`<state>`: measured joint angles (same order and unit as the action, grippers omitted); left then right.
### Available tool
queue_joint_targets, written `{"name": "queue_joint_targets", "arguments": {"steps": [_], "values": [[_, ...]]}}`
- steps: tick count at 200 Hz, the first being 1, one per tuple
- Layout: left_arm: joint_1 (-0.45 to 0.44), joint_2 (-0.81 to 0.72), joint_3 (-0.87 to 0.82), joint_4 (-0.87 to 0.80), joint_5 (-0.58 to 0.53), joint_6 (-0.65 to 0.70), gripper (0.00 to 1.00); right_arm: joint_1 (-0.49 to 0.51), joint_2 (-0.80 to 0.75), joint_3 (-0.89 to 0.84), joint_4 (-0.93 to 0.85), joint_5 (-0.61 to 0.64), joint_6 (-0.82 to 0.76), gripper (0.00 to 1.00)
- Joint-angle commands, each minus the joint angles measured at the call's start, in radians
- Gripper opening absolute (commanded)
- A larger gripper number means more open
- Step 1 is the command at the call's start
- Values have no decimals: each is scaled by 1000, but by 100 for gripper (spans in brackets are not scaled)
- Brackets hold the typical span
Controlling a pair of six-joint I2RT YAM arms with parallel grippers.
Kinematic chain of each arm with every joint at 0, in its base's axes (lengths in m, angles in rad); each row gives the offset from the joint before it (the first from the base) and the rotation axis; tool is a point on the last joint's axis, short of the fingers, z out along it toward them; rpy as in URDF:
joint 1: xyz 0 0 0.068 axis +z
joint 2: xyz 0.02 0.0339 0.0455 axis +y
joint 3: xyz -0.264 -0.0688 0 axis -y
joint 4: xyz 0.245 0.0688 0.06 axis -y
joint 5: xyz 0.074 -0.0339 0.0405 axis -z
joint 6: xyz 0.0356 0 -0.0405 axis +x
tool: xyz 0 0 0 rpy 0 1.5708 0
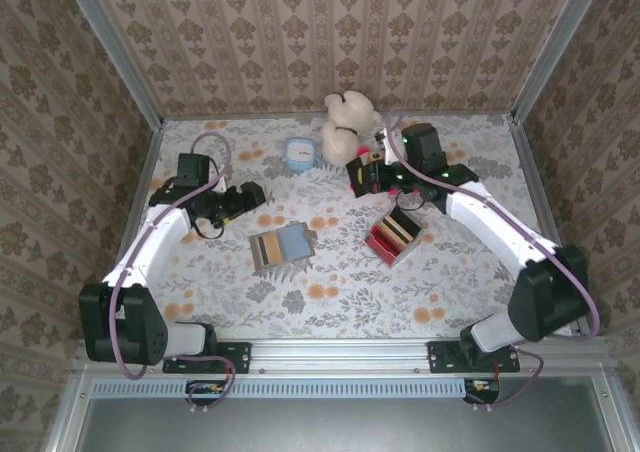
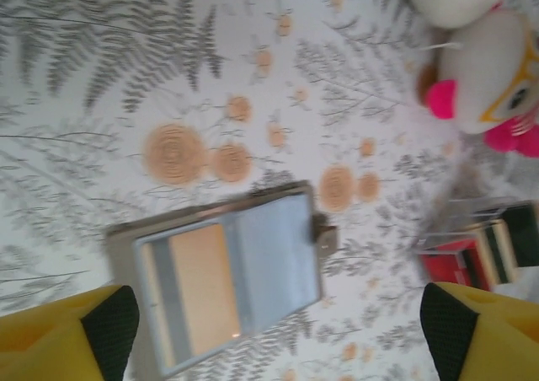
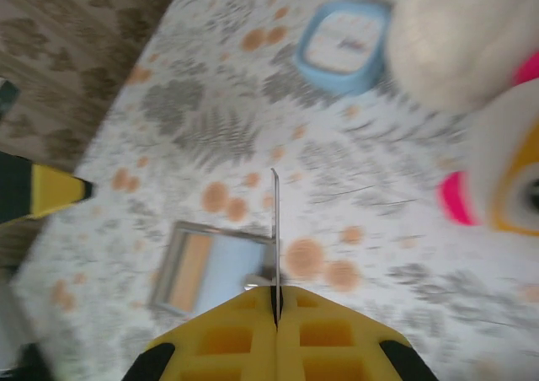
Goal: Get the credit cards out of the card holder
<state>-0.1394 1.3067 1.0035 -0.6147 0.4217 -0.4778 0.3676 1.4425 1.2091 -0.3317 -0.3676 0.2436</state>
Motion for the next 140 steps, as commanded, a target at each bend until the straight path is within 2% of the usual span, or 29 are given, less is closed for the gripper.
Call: {"name": "queue_joint_targets", "arguments": {"steps": [1, 17, 47, 91, 140], "values": [[9, -41, 30, -65, -105, 95, 94, -18, -84, -42, -153, 175, -272, 0], [13, -44, 27, -57, -109, 104, 98, -25, -121, -86, -171, 244, -381, 0], [15, -44, 23, -54, -113, 111, 100, -42, -130, -121, -247, 364, -428, 0], [19, -34, 20, -52, -103, 115, 100, -51, -119, -152, -284, 338, -535, 0], [18, -25, 18, -46, -86, 113, 100, -51, -12, -131, -309, 338, -585, 0]]}}
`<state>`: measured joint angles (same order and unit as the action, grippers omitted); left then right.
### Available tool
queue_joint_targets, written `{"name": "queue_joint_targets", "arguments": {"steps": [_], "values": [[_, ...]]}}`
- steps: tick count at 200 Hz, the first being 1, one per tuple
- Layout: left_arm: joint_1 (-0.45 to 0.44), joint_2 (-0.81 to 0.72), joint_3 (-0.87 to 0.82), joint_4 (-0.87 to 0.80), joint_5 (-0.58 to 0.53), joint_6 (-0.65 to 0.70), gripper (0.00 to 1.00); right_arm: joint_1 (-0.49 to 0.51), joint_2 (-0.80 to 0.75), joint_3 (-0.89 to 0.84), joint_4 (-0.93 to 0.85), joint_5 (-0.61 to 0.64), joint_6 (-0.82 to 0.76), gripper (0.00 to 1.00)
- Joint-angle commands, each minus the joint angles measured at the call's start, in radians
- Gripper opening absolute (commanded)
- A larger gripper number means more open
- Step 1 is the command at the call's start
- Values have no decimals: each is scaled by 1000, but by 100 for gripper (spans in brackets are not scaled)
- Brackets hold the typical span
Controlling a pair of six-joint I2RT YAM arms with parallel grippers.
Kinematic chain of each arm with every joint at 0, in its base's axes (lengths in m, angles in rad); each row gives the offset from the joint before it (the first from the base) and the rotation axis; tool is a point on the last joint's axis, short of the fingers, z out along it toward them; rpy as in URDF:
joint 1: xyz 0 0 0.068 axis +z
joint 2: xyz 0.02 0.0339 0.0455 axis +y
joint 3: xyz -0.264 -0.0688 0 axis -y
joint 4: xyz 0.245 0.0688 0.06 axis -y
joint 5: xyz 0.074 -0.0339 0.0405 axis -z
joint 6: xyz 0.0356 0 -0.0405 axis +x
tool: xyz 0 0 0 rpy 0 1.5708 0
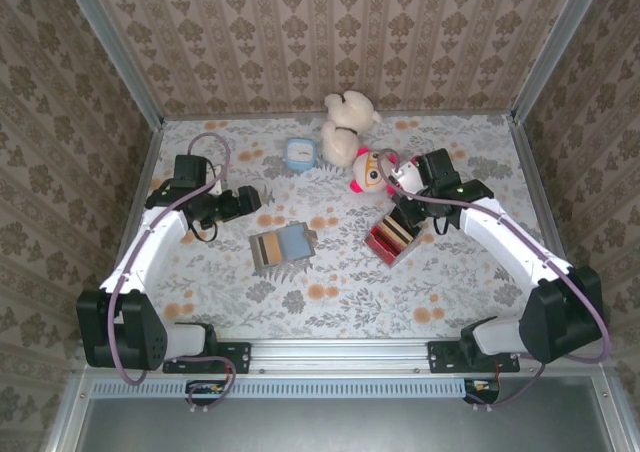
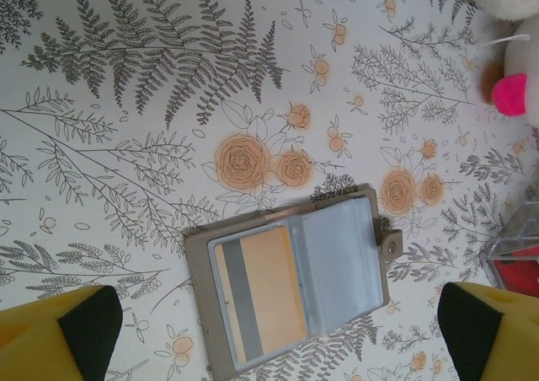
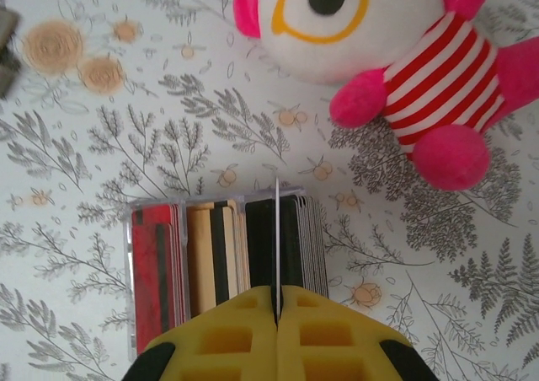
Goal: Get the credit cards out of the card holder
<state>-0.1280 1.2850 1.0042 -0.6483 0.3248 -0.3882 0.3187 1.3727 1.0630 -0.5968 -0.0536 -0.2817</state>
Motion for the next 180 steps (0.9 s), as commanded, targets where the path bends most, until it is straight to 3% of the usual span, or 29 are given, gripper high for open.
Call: {"name": "queue_joint_targets", "arguments": {"steps": [1, 83, 144, 158, 180], "values": [[7, -3, 17, -13, 11, 23, 100, -2, 60, 15, -43, 24, -61, 0], [8, 16, 18, -17, 23, 23, 100, -1, 147, 21, 11, 60, -116, 1], [7, 20, 18, -14, 33, 24, 100, -6, 149, 15, -3, 67, -122, 20], [8, 20, 18, -14, 34, 24, 100, -6, 138, 15, 0, 70, -116, 29], [10, 20, 19, -14, 34, 22, 100, -7, 112, 14, 8, 75, -96, 32]]}}
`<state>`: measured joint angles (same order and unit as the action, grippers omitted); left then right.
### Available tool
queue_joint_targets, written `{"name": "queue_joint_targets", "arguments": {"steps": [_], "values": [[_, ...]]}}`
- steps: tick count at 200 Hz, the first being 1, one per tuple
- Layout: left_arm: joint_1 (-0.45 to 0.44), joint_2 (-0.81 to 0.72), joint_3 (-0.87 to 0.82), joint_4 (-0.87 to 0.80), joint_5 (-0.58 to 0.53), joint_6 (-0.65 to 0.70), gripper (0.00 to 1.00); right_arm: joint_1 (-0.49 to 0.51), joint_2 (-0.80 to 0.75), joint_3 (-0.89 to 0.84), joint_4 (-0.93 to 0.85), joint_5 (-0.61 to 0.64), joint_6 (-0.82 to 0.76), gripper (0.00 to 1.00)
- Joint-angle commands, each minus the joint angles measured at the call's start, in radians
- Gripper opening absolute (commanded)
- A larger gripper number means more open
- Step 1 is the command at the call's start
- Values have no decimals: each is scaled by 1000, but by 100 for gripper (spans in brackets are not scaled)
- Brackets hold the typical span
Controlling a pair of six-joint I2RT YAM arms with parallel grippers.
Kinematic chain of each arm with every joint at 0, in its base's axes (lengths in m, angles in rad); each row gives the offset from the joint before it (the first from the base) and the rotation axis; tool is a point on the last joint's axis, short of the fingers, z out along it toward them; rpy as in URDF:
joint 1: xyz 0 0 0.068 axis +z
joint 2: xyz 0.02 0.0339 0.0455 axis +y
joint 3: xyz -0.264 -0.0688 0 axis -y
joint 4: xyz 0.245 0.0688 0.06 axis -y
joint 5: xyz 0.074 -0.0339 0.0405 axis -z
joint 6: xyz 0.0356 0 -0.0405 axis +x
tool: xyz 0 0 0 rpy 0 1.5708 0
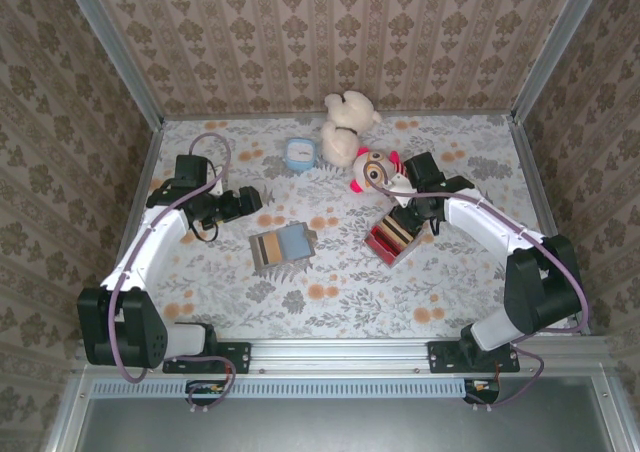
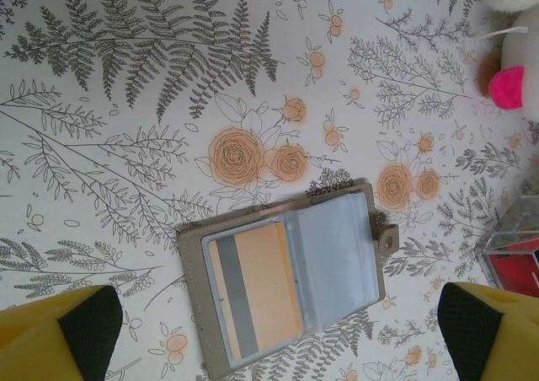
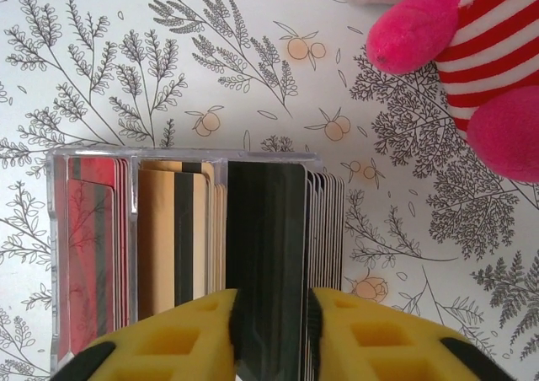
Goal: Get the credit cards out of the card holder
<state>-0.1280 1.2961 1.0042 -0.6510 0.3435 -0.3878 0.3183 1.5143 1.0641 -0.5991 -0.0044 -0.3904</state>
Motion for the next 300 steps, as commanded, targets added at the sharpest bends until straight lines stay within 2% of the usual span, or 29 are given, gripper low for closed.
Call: {"name": "queue_joint_targets", "arguments": {"steps": [1, 24, 37, 57, 82, 106, 125, 155, 177, 201, 243, 300], "values": [[9, 9, 17, -12, 15, 21, 100, -7, -30, 14, 12, 26, 15, 32], [9, 8, 13, -10, 11, 15, 100, -8, -76, 14, 41, 24, 70, 36], [8, 5, 4, -5, 6, 4, 100, -7, -106, 19, 56, 24, 135, 43], [10, 0, -21, 19, 2, -29, 100, -8, -145, 30, 118, -5, 262, 47], [9, 0, -68, 60, 1, -83, 100, 2, -156, 50, 158, -196, 400, 48], [8, 5, -112, 92, -3, -128, 100, 40, -131, 83, 202, -274, 572, 50], [9, 15, -142, 113, -5, -156, 100, 81, -39, 126, 212, -345, 671, 51], [8, 39, -191, 171, 31, -189, 95, 184, 55, 129, 348, -341, 813, 54], [8, 66, -212, 204, 62, -209, 88, 254, 182, 196, 371, -344, 922, 53], [7, 79, -233, 215, 64, -222, 88, 340, 325, 265, 410, -349, 1021, 52], [7, 79, -249, 202, 44, -223, 86, 423, 519, 375, 429, -400, 1125, 45], [10, 83, -241, 182, 18, -221, 87, 480, 657, 494, 355, -440, 1124, 37]]}}
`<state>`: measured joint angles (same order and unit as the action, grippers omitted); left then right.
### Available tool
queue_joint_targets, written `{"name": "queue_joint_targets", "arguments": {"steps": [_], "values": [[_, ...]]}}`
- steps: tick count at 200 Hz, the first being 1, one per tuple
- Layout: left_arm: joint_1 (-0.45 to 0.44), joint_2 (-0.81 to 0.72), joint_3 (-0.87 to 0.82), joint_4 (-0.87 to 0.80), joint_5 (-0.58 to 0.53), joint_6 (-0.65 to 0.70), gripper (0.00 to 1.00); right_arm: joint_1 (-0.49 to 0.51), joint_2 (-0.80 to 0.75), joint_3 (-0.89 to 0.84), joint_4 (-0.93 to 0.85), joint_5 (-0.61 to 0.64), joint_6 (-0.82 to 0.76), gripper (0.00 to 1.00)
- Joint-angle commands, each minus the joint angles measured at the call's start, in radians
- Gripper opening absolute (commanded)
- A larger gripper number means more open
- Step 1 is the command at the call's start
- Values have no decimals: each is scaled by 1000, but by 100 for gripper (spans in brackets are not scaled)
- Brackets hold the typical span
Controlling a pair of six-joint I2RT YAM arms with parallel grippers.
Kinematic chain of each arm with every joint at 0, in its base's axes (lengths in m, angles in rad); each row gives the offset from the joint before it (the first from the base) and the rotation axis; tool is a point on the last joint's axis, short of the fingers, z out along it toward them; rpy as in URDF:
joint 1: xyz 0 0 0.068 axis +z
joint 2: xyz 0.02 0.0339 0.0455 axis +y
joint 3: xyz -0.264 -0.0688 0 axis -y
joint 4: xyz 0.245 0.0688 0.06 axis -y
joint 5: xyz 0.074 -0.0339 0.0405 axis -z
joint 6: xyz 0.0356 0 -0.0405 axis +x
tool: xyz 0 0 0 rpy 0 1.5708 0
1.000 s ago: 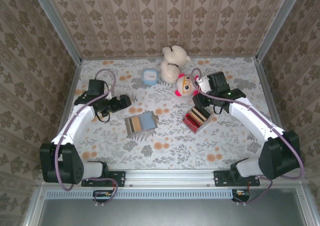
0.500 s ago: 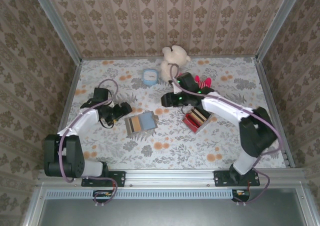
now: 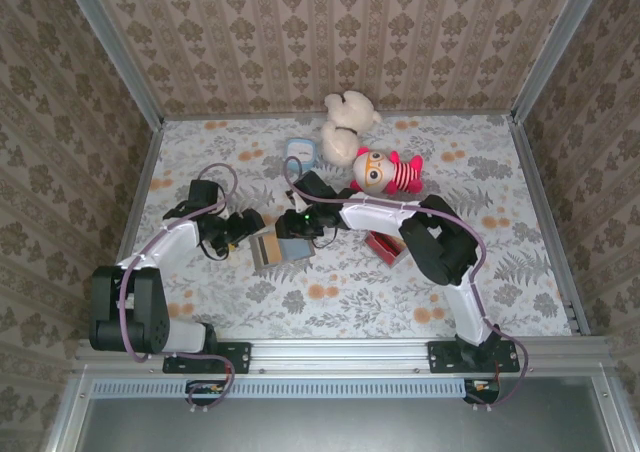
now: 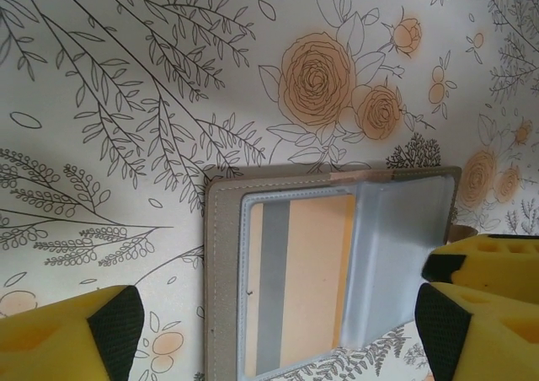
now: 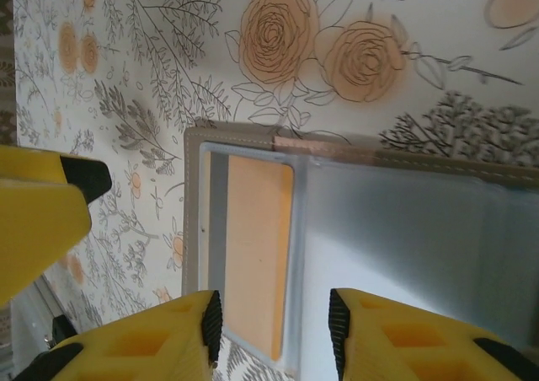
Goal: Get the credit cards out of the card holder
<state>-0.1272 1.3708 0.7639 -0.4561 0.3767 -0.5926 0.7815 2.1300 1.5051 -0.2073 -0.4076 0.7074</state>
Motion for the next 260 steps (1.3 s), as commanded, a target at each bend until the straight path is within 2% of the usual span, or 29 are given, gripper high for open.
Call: {"name": "queue_joint_targets", "arguments": {"steps": [1, 57, 104, 146, 175, 196, 219, 260], "values": [[9, 8, 0, -13, -15, -16, 87, 17, 42, 53, -37, -37, 26, 37], [9, 5, 0, -15, -12, -24, 88, 19, 113, 123, -105, -18, 30, 25], [9, 4, -3, -4, 10, -30, 88, 15, 141, 139, -160, 19, 25, 24], [1, 18, -4, 15, 63, -27, 87, -27, 71, -14, -136, 112, 48, 24], [-31, 42, 1, 44, 88, -36, 86, -54, 8, -128, -67, 110, 71, 25], [-67, 73, 18, 58, 103, -42, 79, -64, -15, -151, -35, 85, 69, 25], [-107, 100, 32, 81, 114, -57, 61, -71, -27, -144, -8, 44, 61, 25], [-133, 148, 40, 93, 110, -54, 40, -83, -20, -143, 29, -21, 64, 22]]}}
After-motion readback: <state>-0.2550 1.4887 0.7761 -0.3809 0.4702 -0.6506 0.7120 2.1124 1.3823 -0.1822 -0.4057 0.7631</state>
